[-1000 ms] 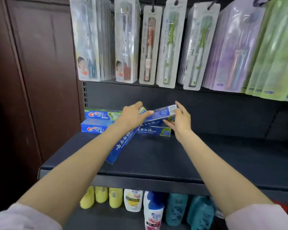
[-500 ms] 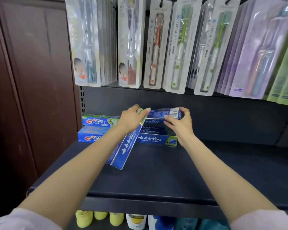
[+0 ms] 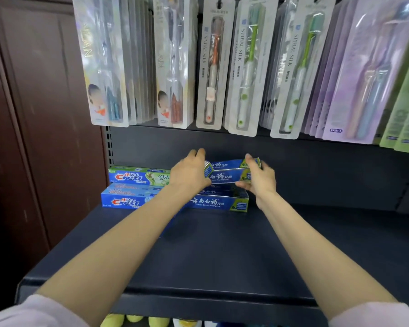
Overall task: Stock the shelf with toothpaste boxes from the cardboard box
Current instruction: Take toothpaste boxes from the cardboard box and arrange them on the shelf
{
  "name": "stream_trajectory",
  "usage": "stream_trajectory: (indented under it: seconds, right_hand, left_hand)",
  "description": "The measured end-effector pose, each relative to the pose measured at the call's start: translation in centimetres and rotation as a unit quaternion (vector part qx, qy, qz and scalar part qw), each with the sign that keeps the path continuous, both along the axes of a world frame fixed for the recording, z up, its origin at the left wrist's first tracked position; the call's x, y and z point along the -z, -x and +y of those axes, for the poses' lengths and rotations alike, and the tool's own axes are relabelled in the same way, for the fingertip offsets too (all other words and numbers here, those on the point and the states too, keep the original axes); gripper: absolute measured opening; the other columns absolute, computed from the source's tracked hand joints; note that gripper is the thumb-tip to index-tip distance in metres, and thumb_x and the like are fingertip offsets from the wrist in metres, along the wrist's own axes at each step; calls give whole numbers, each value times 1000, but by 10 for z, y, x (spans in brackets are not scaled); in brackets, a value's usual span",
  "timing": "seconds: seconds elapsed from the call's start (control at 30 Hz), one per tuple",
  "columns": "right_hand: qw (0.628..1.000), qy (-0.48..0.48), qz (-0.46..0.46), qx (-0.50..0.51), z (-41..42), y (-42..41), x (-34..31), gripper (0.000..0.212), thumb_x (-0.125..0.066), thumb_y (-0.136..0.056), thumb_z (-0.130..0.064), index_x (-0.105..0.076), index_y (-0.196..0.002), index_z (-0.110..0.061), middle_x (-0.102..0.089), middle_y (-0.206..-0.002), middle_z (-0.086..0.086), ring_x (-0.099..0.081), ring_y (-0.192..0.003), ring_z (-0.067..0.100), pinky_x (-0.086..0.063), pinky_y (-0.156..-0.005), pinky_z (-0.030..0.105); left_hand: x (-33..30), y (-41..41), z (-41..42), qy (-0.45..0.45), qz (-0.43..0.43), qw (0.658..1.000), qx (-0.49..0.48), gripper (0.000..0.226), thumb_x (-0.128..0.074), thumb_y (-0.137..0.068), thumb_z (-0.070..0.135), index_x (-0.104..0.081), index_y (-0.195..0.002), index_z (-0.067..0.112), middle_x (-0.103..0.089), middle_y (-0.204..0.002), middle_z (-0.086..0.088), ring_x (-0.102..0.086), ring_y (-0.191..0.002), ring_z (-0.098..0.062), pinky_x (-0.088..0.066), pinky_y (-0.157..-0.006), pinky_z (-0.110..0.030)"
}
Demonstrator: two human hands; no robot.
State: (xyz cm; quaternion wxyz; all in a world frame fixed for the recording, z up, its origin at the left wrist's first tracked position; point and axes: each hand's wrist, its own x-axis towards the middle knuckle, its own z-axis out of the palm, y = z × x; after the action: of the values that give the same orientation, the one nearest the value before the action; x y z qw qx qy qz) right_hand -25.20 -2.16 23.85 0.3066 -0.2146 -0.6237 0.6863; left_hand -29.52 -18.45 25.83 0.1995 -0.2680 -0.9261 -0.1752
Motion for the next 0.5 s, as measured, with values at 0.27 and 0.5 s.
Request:
stream_trajectory:
  seconds: [0.27,0.5]
  right_hand:
    - [1000,5,-5,-26,7,7,5,57,-55,-90,-47,-41,-137,-19,-59,-124,9,-69,-60,19,-59,-68,32]
    - [996,65,9,-53,3,22,-1,54,-58,-91,-33,-40,-138,-13,-46,-132,1,-66,-89,24,-56,-71,30]
  left_hand:
    - [-14,-1,12,59,18,998,-22,62,-68,-82,29,-36,-133,13,-52,-125,-11,-57,-109,-34,-44,-74,-39]
    - [-17,2,7,-49,-67,997,-8,53,-67,-81,30,-41,-124,14,-51,-124,-10,-56,-106,-30,-45,-78,-38]
